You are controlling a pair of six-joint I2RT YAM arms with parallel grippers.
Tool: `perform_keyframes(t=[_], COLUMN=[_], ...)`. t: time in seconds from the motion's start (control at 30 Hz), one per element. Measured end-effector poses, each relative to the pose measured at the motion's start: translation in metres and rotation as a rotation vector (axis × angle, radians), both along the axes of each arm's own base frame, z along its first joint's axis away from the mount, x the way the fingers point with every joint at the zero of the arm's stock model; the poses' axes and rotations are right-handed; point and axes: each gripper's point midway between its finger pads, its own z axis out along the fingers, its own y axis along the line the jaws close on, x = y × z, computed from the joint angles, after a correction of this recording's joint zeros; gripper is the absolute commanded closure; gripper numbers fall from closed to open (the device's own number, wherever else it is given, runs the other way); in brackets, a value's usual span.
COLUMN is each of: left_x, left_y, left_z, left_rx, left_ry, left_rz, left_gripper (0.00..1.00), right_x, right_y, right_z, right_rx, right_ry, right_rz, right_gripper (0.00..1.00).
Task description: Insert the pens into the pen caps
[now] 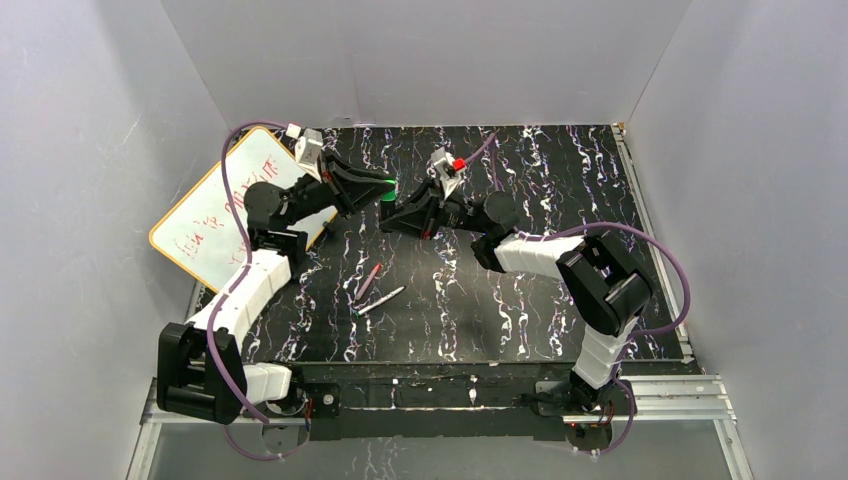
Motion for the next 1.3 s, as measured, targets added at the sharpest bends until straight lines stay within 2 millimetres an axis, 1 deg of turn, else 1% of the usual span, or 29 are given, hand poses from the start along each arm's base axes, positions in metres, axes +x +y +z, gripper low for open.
perform_keyframes(t=[0.23, 0.77, 1.3], left_x=[-0.003, -0.007, -0.014], left_y=[0.003, 0.006, 0.011], left_z=[-0.011, -0.022, -0.022], left_rx=[0.001, 0.007, 0.0], left_ry=[0.016, 0.02, 0.013], left_rz=[0.012, 0.027, 0.042], left_gripper=[1.0, 1.0, 1.0], right_x=[-0.002, -0.004, -0.009], right_y=[0.001, 0.002, 0.005], right_z=[-0.01, -0.019, -0.02], right_rx=[-0.041, -0.086, -0.105], right_ry=[0.006, 0.016, -0.002], right_rz=[0.015, 0.032, 0.058], right_gripper=[0.99, 0.99, 0.99])
